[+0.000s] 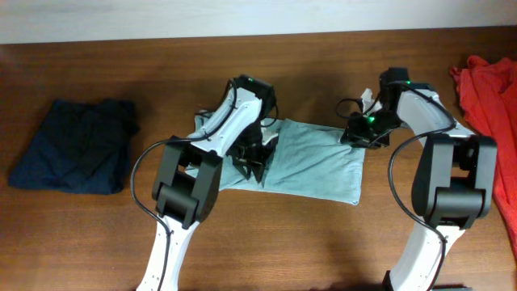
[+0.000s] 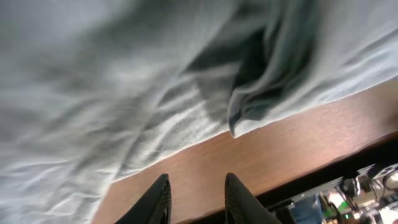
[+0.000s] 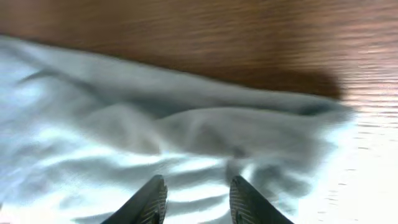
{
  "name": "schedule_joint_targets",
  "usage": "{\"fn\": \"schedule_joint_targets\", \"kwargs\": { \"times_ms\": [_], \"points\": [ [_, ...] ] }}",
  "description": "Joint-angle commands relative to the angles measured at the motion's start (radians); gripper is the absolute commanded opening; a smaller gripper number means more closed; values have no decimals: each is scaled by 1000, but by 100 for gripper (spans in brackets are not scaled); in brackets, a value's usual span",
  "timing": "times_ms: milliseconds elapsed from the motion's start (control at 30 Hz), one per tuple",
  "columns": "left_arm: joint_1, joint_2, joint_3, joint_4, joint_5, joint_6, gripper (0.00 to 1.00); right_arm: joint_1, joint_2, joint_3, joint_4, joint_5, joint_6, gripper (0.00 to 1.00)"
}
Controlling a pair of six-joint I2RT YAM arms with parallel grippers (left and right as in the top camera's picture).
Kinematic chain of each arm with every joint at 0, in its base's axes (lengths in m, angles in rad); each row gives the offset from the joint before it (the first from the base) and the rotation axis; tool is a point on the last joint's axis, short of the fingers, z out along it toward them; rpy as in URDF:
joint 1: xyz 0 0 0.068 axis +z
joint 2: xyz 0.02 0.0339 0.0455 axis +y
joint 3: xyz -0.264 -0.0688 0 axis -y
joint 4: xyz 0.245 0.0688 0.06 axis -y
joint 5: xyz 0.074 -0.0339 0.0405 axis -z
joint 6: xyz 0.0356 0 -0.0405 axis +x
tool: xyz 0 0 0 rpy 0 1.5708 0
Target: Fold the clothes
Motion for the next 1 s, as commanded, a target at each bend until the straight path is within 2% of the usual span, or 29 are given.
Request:
{"fn": "schedule_joint_targets", "kwargs": {
  "times_ms": [0,200,267,333,467,633,800,867,933,967],
  "points": [
    [27,1,111,20,-23,2,29,4,-74,24,-47,-135,-83,40],
    [35,4,180,224,-26,71,36,6,-103,24,-161,-111,-77,41],
    [20,20,180,307,-24,105,38,6,-103,24,-168,-18,-17,41],
    [8,40,180,353,-26,124,41,6,-103,24,-174,21,-15,43],
    [1,80,180,401,-25,145,41,6,-103,24,-198,34,-15,46],
    [1,108,180,449,20,161,42,6,-103,24,-231,203,47,48],
    [-1,111,180,491,19,161,42,6,-103,24,-229,215,52,50],
    [-1,111,180,494,19,161,29,6,-103,24,-221,215,52,52],
    [-1,111,180,489,20,160,8,6,-103,24,-207,216,52,53],
    [-1,111,180,486,20,160,3,6,-103,24,-200,216,52,54]
  ]
}}
